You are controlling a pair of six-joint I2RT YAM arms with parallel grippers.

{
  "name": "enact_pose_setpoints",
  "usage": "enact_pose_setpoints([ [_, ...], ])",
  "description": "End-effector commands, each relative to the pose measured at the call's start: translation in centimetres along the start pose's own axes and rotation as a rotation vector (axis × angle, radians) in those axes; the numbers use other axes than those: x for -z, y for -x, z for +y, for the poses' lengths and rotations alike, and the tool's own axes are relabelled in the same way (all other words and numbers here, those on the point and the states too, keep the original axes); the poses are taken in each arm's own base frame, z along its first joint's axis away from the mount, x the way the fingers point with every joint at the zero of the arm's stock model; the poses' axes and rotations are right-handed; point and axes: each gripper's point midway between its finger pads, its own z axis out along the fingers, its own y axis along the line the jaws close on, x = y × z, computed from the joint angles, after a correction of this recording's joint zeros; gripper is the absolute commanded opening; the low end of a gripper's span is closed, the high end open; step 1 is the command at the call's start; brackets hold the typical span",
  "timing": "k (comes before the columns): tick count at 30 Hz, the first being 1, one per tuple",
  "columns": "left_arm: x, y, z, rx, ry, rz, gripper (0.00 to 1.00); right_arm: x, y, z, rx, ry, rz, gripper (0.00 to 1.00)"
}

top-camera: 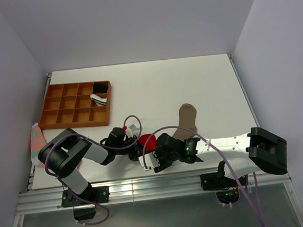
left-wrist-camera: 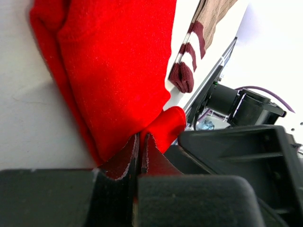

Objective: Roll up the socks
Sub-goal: Roll the sock at the center of the board.

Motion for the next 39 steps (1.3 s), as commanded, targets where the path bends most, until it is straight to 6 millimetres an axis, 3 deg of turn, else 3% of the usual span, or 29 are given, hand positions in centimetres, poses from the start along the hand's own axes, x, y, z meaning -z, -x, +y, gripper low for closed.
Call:
enact_pose_setpoints([
  [1, 1.0, -3.0, 7.6, 0.11, 0.275, 0.063, 0.01, -0.6, 0.3, -0.7, 0.034, -0.024, 0.013, 0.55],
  [11, 1.0, -3.2, 7.6, 0.093, 0.265, 0.082, 0.0, -1.7, -0.1, -1.0, 0.043, -0.035, 0.057, 0.5],
  [15, 0.6, -3.0, 7.1, 0.088, 0.241, 0.085, 0.0, -2.1, 0.1, -0.9, 0.028, -0.002, 0.071, 0.3],
  [18, 0.7, -2.6, 6.5, 0.078, 0.221, 0.068, 0.04, -2.1, 0.1, -0.3, 0.011, 0.05, 0.093, 0.21],
  [26, 1.6, 1.5, 3.3, -0.019, 0.193, -0.132, 0.31, -1.2, -0.3, 1.4, -0.078, 0.199, 0.142, 0.17],
  [28, 2.2, 2.5, 2.1, -0.041, 0.172, -0.187, 0.33, -1.1, -0.9, 1.6, -0.114, 0.227, 0.16, 0.17],
  [31, 3.0, 3.7, 1.8, -0.04, 0.193, -0.265, 0.35, -0.9, -1.0, 1.7, -0.159, 0.267, 0.16, 0.17],
  [39, 4.9, 5.2, 3.4, -0.03, 0.267, -0.39, 0.31, -0.9, -1.5, 0.3, -0.336, 0.413, 0.16, 0.17],
])
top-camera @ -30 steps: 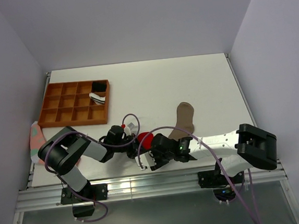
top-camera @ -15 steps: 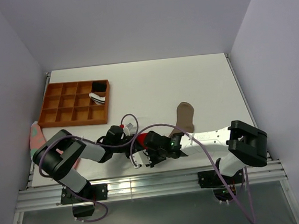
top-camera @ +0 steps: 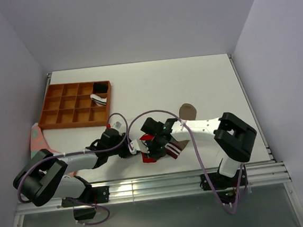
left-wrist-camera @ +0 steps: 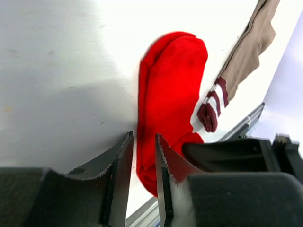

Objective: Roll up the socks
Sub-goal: Roll the sock at the center of the board.

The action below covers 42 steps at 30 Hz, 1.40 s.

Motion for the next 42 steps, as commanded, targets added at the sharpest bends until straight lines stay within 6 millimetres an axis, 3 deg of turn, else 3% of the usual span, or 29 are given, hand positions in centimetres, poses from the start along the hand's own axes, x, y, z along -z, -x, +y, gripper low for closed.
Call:
enact_pose_setpoints([
  [1, 0.5, 0.7, 2.4, -0.02, 0.078, -0.076, 0.3, 0.4, -1.2, 1.4, -0.13, 0.163, 0.035, 0.17],
  [7, 1.3, 0.7, 3.9, -0.036, 0.094, -0.124, 0.29, 0.7, -0.8, -1.0, -0.288, 0.254, 0.016, 0.17],
  [11, 1.7, 0.9, 3.6, -0.078, 0.053, -0.159, 0.33, 0.5, -0.8, -2.5, -0.391, 0.317, 0.022, 0.17],
  [16, 2.3, 1.5, 0.7, -0.226, -0.017, -0.235, 0.46, -0.3, -2.0, -3.0, -0.475, 0.378, 0.071, 0.17],
  [24, 2.5, 3.3, -3.0, -0.398, -0.098, -0.35, 0.44, -0.5, -3.2, -3.8, -0.567, 0.376, 0.094, 0.11],
  [31, 1.7, 4.0, -4.5, -0.524, -0.085, -0.373, 0.43, -0.5, -4.3, -3.3, -0.616, 0.372, 0.103, 0.03],
  [38, 0.9, 2.3, -7.1, -0.646, -0.21, -0.308, 0.44, -0.3, -4.7, -2.9, -0.636, 0.375, 0.096, 0.0],
  [42, 0.1, 0.9, -7.4, -0.717, -0.252, -0.225, 0.44, -0.2, -4.7, -3.0, -0.645, 0.383, 0.09, 0.0],
])
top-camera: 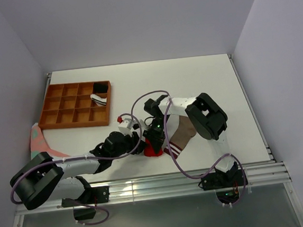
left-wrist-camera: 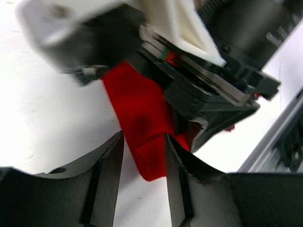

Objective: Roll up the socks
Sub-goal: Roll the sock at the center of the board.

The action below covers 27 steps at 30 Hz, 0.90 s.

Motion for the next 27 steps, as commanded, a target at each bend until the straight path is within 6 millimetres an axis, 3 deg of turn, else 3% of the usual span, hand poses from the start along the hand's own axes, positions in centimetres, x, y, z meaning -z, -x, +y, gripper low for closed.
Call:
enact_pose_setpoints([
  [1, -0.6, 1.0, -3.3, -0.1, -0.159, 0.001, 0.45, -0.2, -2.1, -2.4, -0.007, -0.085, 0.077, 0.0],
  [7, -0.8, -0.5, -4.4, -0.116, -0.243, 0.063, 0.47, -0.2, -2.2, -2.7, -0.02, -0.084, 0.074, 0.0],
  [13, -1.5, -1.7, -4.0, -0.101, -0.239, 0.109, 0.46, -0.1, -2.0, -2.7, -0.019, -0.081, 0.069, 0.0],
  [20, -1.9, -2.7, -4.0, -0.086, -0.235, 0.139, 0.51, -0.1, -2.1, -2.9, -0.029, -0.082, 0.068, 0.0],
  [25, -2.0, -3.3, -4.0, -0.069, -0.229, 0.173, 0.38, -0.1, -2.1, -3.1, -0.042, -0.097, 0.069, 0.0],
  [27, -2.2, -3.6, -3.9, -0.065, -0.217, 0.19, 0.26, 0.0, -2.0, -3.3, -0.045, -0.106, 0.066, 0.0],
])
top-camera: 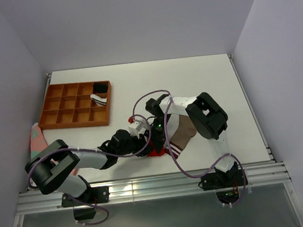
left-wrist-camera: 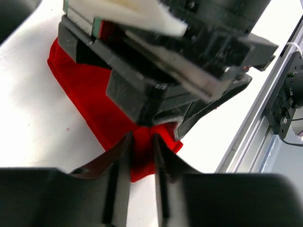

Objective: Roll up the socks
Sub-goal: Roll the sock at the center of the board.

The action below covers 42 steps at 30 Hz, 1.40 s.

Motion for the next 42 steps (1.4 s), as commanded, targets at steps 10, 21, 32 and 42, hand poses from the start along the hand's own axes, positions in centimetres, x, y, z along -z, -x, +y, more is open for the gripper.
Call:
enact_pose_setpoints([
  [10, -1.2, -1.0, -1.2, 0.024, 0.04, 0.094, 0.0, 0.0, -0.9, -3.8, -0.014, -0.151, 0.033, 0.16],
  [21, -1.8, -2.0, -0.4, 0.051, 0.118, 0.12, 0.0, 3.2, -0.1, -4.7, -0.053, -0.206, -0.049, 0.47],
  [32, -2.3, -2.0, 0.3, 0.074, 0.166, 0.118, 0.0, 4.7, -0.6, -5.4, -0.085, -0.239, -0.082, 0.52],
  [42, -3.3, -2.5, 1.3, 0.103, 0.23, 0.153, 0.0, 6.1, -1.7, -5.4, -0.106, -0.235, -0.131, 0.58],
])
